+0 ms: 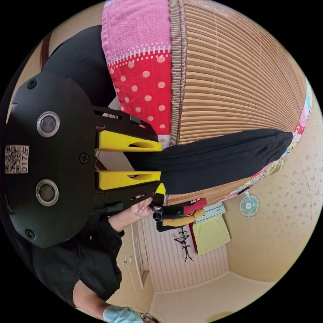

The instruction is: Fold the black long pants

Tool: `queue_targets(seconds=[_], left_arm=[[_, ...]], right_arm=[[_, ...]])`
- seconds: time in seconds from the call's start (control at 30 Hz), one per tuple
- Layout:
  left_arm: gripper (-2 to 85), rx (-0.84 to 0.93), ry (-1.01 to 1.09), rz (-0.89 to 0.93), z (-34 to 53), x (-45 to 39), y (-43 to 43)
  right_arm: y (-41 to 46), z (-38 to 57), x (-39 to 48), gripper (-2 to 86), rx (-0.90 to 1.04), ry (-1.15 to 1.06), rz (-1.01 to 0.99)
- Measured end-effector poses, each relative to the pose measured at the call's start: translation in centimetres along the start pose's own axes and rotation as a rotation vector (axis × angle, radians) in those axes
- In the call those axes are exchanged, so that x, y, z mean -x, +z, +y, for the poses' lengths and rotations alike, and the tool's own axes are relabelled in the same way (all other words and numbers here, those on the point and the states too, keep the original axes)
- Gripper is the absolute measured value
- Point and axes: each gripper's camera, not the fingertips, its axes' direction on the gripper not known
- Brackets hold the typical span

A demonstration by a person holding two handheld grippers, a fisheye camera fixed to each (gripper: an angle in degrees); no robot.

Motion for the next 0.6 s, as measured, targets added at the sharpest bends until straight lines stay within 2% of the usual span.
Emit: queue_targets(seconds=[0.07,0.23,0.3,0.5,0.6], left_arm=[[6.6,-0.019,0.048,0.053,1.1,-0.5,-1.3],[6.4,-0.222,0.309,0.327,5.3,-6.1,-8.2],[6.5,-0.270,0.401,0.339,6.1,-9.4,-10.4],[6.6,-0.406,0.700,0.176,8.5,-22.7,-17.5],[6.4,-0.507,0.851,0.236,10.2,-28.7,-20.8]], right_arm=[[-1.0,1.6,2.2,3.4,-0.022,-0.083,-0.007],[-5.7,4.6,10.7,2.1,-0.093,-0.347,-0.112],[-7.5,5.4,15.1,2.3,-0.104,-0.478,-0.093],[-13.6,8.1,29.4,3.9,-0.185,-0.777,0.069],[-16.8,10.8,36.8,5.2,-0.247,-0.941,0.109]])
